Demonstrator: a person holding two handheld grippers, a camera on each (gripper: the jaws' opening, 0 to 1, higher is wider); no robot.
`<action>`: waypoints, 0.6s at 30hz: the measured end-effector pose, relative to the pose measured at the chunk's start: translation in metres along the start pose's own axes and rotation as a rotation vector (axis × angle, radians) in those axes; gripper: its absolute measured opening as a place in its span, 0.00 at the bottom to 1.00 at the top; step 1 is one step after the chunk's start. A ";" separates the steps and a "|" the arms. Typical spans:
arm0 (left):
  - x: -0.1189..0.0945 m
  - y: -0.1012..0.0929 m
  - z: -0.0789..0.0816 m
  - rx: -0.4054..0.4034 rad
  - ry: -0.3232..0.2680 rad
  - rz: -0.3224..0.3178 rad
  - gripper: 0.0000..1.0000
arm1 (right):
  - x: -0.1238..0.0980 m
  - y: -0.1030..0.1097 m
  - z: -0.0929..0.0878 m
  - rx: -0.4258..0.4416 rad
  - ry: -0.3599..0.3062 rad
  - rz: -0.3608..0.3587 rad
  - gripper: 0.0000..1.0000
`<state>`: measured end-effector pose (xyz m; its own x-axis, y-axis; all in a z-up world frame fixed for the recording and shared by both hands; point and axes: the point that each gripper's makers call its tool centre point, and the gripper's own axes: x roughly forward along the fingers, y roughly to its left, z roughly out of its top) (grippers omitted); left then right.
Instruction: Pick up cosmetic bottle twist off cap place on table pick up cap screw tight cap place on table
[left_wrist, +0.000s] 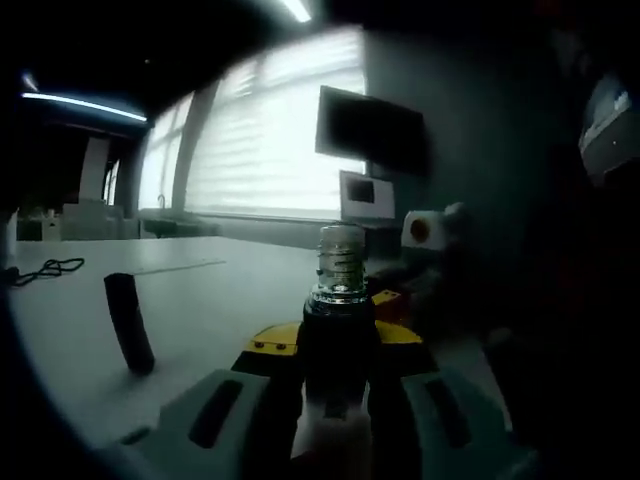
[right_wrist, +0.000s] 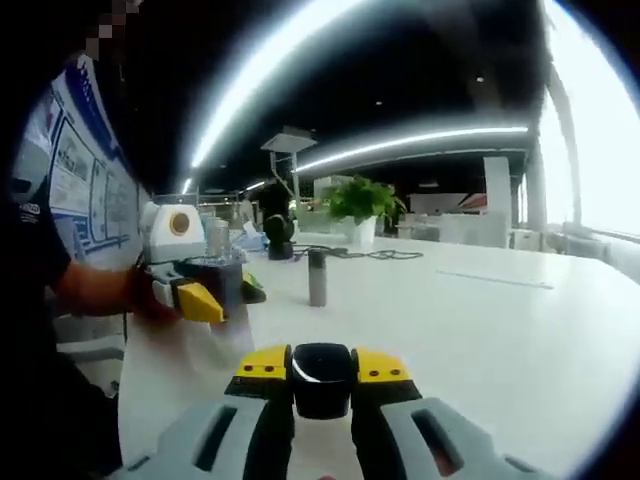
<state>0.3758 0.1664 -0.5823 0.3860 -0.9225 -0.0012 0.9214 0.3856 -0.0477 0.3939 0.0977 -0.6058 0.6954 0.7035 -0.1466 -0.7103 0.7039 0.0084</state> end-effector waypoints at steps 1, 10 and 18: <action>0.000 -0.001 -0.001 -0.002 0.006 -0.004 0.15 | 0.000 0.001 0.000 -0.001 -0.001 0.003 0.16; -0.003 -0.011 0.000 0.004 -0.021 -0.054 0.15 | -0.003 0.000 0.001 0.021 -0.017 0.009 0.16; 0.000 -0.023 -0.005 0.017 0.001 -0.124 0.15 | -0.009 0.007 0.021 0.010 -0.029 0.048 0.16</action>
<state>0.3547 0.1572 -0.5864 0.2689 -0.9632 0.0030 0.9627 0.2687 -0.0304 0.3854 0.0982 -0.5837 0.6637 0.7388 -0.1165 -0.7417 0.6702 0.0248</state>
